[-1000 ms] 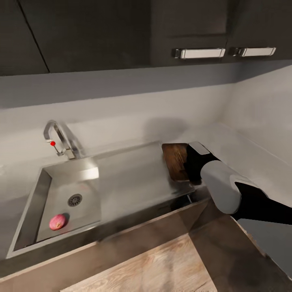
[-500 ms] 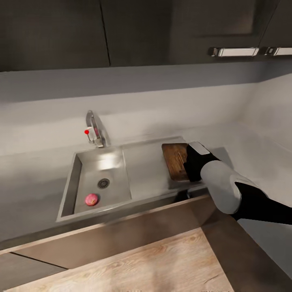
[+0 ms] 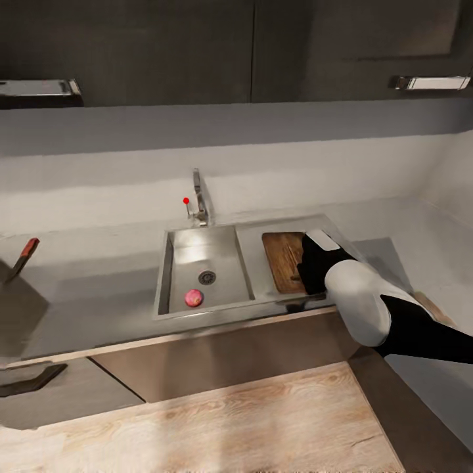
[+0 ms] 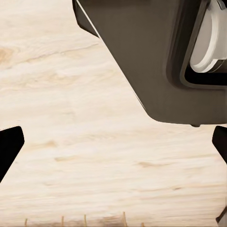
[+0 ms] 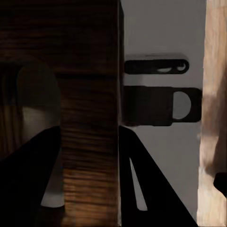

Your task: In the kitchen, take the Vidalia onion out of the sink, dice it on the chopping board with the paring knife, put the diced onion into the bowl on the countertop, then place both the paring knife and the chopping board into the sink.

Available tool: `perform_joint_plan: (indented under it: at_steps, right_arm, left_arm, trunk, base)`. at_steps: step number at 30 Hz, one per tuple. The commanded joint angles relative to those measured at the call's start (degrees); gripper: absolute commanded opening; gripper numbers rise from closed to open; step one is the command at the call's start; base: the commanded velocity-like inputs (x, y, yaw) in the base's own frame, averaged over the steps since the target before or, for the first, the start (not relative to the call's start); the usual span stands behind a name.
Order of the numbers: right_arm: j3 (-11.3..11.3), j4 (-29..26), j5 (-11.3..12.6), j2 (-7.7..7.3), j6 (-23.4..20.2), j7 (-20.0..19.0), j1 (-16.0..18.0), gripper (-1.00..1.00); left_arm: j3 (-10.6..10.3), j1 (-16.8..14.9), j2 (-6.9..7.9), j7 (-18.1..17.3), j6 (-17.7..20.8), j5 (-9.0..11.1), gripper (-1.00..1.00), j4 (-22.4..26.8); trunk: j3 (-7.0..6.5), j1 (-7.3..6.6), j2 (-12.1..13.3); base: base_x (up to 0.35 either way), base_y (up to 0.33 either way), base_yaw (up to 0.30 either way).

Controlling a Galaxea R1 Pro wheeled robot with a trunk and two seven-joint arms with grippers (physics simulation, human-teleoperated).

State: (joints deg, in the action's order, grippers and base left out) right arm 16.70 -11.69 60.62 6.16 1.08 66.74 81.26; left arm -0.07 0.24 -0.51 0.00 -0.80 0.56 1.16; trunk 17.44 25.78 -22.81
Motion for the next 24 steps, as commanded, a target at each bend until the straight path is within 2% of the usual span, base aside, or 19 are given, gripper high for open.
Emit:
perform_joint_plan:
  at_steps: [1, 11, 24]
  right_arm:
    - [-0.47, -0.08, 0.46, -0.01, 0.06, 0.23, 0.02, -1.0]
    - [-0.52, -0.08, 0.46, -0.01, 0.06, 0.23, 0.01, -1.0]
    - [-0.53, -0.08, 0.46, -0.01, 0.0, 0.23, 0.01, -1.0]
  left_arm:
    - [-0.01, 0.02, -0.01, 0.0, -0.08, 0.06, 1.0, 0.09]
    - [-0.01, 0.03, 0.02, 0.0, -0.08, 0.06, 1.0, 0.11]
    - [-0.01, 0.03, 0.0, 0.0, -0.08, 0.06, 1.0, 0.08]
  trunk:
    - [0.09, 0.0, -0.11]
    - [0.09, 0.0, -0.11]
    - [0.09, 0.0, -0.11]
  base:
    - [-0.196, 0.225, 0.152]
    - [-0.029, 0.127, 0.158]
    - [0.0, 0.004, 0.281]
